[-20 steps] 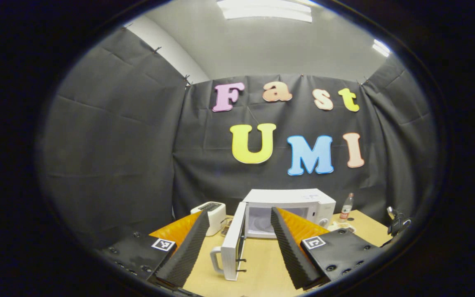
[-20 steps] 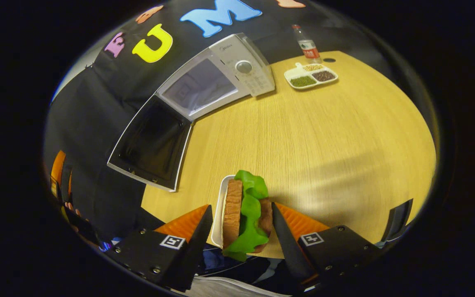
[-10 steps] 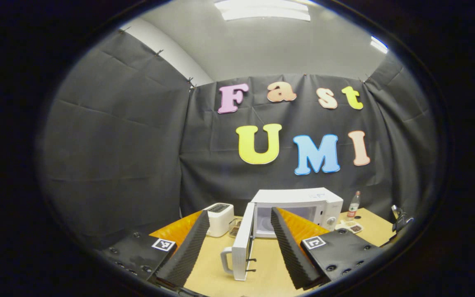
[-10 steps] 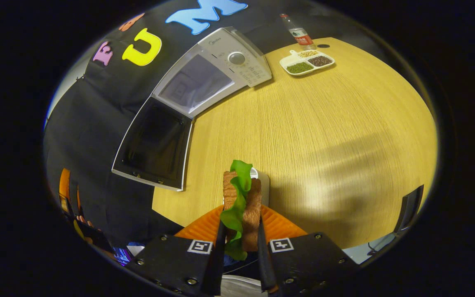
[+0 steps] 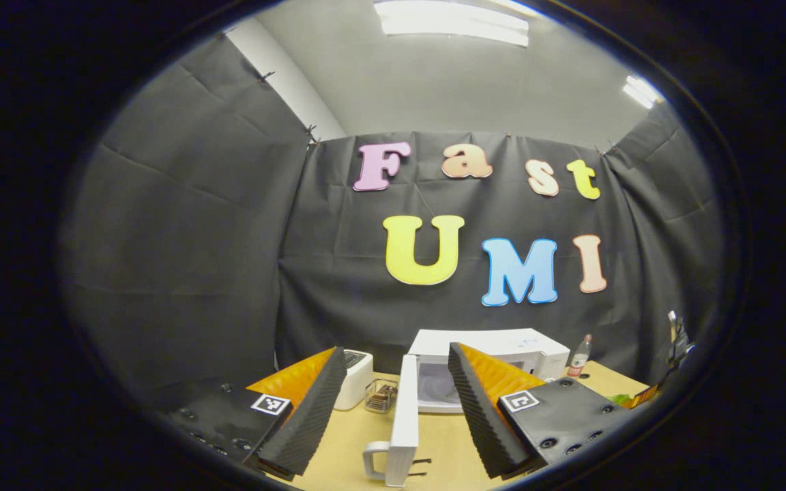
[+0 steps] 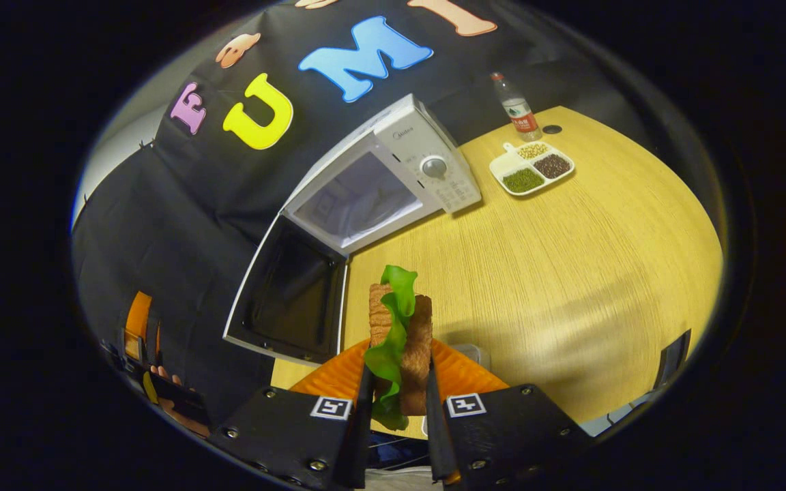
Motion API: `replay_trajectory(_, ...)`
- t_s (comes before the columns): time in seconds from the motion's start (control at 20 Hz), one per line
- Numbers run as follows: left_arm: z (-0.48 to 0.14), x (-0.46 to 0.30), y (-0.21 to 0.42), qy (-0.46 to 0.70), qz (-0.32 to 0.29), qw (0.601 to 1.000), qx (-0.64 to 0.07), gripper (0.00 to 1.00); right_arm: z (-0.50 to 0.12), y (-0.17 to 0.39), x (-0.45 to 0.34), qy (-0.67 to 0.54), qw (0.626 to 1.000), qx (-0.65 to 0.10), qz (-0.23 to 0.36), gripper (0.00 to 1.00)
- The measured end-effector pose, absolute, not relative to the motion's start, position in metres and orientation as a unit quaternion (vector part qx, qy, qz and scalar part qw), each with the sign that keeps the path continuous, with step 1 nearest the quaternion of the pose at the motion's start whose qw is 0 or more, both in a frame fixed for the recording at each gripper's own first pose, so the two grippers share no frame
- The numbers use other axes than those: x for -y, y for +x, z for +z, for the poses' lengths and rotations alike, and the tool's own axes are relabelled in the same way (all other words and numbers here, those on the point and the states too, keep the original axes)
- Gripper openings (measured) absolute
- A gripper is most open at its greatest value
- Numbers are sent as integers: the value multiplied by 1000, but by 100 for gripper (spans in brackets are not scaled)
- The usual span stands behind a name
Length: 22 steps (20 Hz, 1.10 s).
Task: Open the microwave oven with the left hand, put the food in, and close the microwave oven.
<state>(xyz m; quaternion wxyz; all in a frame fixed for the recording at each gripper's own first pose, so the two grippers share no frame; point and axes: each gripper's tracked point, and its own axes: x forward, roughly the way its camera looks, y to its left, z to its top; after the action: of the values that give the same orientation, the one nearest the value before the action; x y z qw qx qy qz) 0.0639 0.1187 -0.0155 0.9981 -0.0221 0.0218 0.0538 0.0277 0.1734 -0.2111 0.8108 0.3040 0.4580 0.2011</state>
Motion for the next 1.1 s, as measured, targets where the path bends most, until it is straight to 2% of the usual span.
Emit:
replay_trajectory(0.2, -16, -138, 76, -21, 47, 998, -18, 98, -204, 54, -200, 315, 826, -432, 180, 36)
replay_trajectory(0.65, -29, -189, 89, -14, 51, 998, -30, 96, -199, 104, -274, 321, 849, -382, 176, 36)
replay_trajectory(0.75, -31, -198, 94, -14, 51, 998, -32, 98, -202, 117, -288, 324, 852, -374, 172, 36)
replay_trajectory(0.8, -33, -202, 96, -14, 52, 998, -32, 95, -204, 124, -293, 324, 854, -371, 168, 36)
replay_trajectory(0.85, -35, -206, 98, -14, 52, 998, -34, 98, -206, 130, -298, 325, 856, -368, 162, 36)
replay_trajectory(1.1, -41, -226, 111, -8, 55, 998, -40, 96, -220, 167, -322, 337, 862, -352, 140, 36)
